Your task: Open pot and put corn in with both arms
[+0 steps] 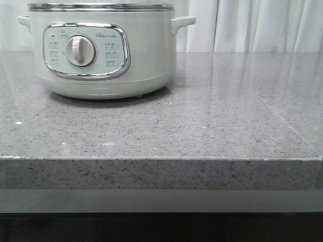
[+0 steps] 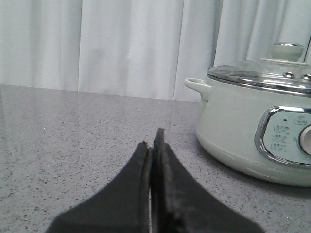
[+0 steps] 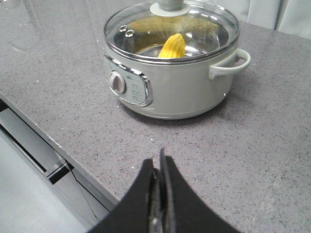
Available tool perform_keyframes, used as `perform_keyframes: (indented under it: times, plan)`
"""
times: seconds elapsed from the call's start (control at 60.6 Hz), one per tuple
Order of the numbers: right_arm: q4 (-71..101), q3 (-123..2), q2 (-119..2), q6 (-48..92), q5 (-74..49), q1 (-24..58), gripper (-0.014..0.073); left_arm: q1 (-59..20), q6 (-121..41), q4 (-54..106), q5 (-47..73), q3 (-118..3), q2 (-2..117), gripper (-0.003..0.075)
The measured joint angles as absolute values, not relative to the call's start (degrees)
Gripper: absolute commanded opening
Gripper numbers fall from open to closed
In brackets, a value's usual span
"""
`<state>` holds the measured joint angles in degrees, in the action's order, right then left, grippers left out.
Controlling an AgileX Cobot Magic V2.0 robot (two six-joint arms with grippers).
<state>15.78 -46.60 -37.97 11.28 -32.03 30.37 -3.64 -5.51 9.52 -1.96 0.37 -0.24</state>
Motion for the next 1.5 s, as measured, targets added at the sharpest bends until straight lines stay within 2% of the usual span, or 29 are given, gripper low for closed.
perform_keyframes:
  times: [1.502]
  plan:
    - [15.8,-46.6,-38.0,11.3,-32.0,30.4,-0.0067,-3.6,0.3,3.4,-0.8,0.4,-0.2,-0.002]
